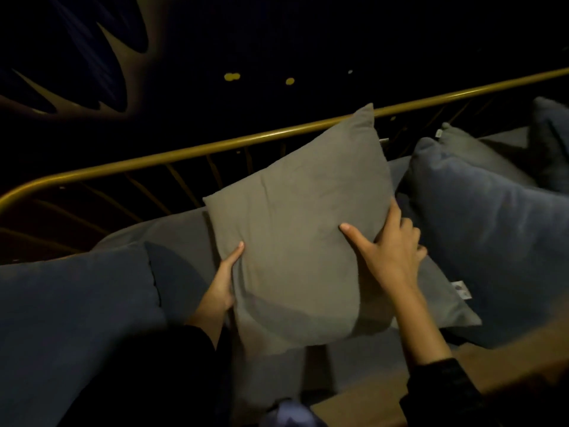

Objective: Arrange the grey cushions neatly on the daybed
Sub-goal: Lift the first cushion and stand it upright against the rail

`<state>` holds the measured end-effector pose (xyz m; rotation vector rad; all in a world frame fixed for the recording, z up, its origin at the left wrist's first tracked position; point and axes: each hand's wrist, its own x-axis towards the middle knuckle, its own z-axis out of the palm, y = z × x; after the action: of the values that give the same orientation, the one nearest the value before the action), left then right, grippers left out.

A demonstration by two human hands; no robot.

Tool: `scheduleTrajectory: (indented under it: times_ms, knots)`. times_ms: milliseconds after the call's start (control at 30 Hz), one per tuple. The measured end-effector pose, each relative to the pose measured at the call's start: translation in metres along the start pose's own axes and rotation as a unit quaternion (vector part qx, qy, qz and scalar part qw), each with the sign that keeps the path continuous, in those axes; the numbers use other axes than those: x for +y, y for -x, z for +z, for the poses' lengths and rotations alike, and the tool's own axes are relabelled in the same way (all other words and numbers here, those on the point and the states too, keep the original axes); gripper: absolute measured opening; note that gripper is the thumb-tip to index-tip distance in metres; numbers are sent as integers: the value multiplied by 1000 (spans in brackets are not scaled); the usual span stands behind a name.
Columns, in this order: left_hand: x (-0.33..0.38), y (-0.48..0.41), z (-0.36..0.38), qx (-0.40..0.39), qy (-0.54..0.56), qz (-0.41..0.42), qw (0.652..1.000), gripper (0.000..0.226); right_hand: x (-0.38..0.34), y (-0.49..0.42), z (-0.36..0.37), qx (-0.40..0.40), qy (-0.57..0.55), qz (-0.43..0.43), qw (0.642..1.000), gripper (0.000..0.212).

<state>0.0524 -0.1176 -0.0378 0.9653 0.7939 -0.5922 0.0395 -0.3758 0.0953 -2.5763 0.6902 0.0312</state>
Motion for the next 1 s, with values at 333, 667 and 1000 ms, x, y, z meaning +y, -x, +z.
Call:
scheduleTrajectory:
  times_ms: [333,667,1000]
  knots:
    - [-48,33,138,-86,-284,5,955,119,43,-5,3,-6,138,-12,990,95]
    - [6,92,17,94,-453,190,866,57,-53,51,60,-36,69,-72,994,70]
    - [80,224,-268,475,-608,179,610,55,-171,186,221,-414,-31,-180,892,74]
